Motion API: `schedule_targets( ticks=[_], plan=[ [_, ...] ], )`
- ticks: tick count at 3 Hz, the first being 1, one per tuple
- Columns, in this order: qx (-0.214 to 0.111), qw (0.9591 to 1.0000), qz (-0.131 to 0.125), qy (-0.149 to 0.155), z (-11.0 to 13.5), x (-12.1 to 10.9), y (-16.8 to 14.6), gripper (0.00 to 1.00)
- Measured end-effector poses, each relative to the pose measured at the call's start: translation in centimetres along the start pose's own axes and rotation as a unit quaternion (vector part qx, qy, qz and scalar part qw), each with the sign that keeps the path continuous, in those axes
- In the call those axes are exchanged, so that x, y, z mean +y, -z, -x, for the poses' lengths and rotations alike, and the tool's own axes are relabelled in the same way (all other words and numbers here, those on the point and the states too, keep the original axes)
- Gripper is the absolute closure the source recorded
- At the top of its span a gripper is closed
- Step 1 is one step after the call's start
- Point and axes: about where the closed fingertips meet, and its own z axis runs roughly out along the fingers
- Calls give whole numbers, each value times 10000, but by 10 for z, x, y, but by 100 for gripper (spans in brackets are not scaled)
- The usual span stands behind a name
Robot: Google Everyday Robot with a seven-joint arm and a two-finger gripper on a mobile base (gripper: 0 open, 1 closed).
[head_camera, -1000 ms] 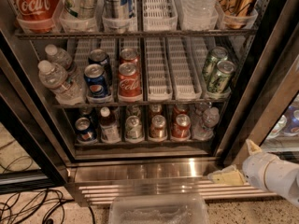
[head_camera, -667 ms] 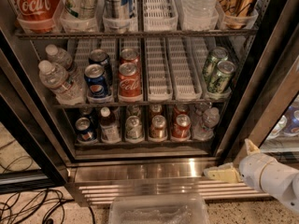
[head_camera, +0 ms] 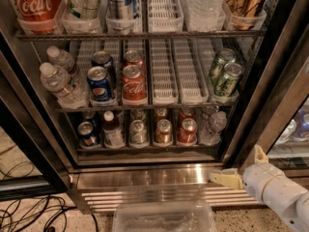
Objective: Pick water bottle from bottom shelf of fridge
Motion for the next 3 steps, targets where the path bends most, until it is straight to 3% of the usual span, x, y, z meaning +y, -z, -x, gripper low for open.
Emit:
schedule_targets(
  ticks=[1,3],
  plan=[
    [-271,9995,-75,-126,12,8,-1,0],
    [-380,9988,-225,-232,3,7,-14,0]
  ],
)
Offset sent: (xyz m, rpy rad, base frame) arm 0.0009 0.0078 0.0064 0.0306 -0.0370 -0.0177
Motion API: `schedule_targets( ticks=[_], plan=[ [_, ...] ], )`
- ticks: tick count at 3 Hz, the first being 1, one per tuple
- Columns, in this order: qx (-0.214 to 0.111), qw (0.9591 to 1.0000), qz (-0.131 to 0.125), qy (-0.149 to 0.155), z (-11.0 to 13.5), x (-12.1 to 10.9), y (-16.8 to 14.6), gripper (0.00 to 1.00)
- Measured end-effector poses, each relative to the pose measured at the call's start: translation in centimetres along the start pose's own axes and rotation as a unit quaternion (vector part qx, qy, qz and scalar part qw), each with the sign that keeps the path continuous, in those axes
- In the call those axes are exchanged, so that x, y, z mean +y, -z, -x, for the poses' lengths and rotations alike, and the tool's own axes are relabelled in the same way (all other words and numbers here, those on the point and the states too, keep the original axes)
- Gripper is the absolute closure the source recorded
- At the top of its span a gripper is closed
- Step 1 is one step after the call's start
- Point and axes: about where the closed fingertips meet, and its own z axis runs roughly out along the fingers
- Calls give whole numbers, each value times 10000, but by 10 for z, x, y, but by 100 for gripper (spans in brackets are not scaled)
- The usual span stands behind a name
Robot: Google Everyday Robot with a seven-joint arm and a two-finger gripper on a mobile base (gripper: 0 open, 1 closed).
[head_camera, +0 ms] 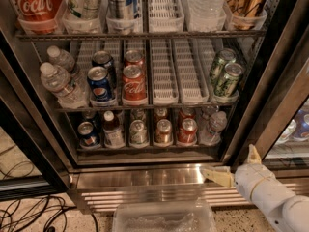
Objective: Pick water bottle from bottom shelf of fridge
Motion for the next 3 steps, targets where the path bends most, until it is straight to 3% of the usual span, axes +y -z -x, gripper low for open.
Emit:
schedule_targets(
  ticks=[2,3],
  plan=[
    [-532,9979,-314,200,-13,13,-45,17],
    [-811,9949,-530,267,-14,16,-57,17]
  ],
)
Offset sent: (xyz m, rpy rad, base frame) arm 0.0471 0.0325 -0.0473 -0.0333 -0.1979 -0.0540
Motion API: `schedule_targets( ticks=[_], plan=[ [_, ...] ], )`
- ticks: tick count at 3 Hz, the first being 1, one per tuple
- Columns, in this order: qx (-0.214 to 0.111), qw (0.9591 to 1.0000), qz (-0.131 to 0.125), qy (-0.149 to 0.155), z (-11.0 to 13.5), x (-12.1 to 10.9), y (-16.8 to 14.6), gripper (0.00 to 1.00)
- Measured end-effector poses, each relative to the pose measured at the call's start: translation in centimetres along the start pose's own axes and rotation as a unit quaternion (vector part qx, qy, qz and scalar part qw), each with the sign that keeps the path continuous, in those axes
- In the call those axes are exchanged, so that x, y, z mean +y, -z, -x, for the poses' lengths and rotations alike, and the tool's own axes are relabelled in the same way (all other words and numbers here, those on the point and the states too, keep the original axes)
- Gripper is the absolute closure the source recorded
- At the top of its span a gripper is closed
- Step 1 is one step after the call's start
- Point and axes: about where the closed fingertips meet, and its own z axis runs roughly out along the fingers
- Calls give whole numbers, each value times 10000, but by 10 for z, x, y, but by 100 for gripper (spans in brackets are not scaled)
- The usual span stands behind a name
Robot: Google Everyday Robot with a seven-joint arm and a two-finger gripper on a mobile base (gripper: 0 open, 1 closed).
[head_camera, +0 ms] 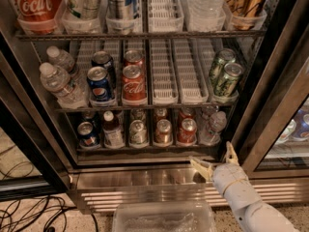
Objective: Pick water bottle from bottom shelf of fridge
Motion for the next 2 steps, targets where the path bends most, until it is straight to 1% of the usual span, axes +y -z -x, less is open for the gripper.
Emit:
schedule_targets(
  ticks=[1,2],
  plan=[
    [-292,9990,-350,-34,-2,3,-9,23],
    [-306,9988,-375,-38,-2,2,-9,24]
  ],
)
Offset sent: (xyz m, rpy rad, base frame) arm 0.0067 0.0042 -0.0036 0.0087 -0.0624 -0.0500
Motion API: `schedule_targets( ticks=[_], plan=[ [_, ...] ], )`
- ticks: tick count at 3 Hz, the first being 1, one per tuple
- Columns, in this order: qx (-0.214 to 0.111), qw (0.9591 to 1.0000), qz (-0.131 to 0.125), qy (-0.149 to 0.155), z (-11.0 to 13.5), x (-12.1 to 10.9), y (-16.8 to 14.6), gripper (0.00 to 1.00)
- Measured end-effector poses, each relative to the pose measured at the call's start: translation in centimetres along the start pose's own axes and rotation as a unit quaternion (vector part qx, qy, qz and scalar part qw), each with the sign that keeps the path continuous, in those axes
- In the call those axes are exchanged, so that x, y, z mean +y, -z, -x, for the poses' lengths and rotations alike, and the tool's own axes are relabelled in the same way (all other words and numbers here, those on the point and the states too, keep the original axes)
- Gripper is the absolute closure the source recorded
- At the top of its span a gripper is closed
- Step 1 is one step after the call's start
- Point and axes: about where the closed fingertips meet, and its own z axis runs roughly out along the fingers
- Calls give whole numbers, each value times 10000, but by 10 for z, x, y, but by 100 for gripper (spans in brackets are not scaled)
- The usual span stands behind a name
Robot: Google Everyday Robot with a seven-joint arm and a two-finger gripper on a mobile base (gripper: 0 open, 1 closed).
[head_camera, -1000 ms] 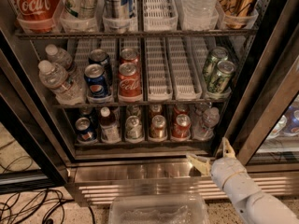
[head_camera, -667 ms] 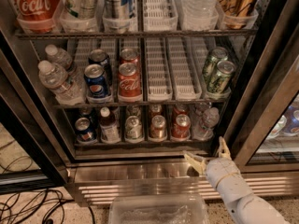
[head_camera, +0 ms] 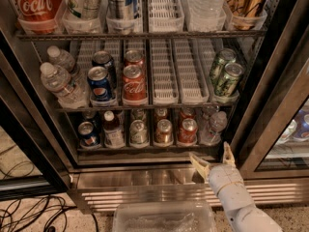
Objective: Pick water bottle from bottom shelf of fridge
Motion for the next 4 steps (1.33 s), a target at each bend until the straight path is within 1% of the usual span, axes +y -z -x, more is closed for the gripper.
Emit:
schedule_targets(
  ticks=[1,2,3,4],
  plan=[
    [0,10000,0,-1,0,0,0,34],
    [-5,10000,1,-11,0,1,-1,33],
    [-56,9999,-74,-52,1,1,-9,31],
    [-102,9996,-249,-91,1,-5,-17,29]
  ],
)
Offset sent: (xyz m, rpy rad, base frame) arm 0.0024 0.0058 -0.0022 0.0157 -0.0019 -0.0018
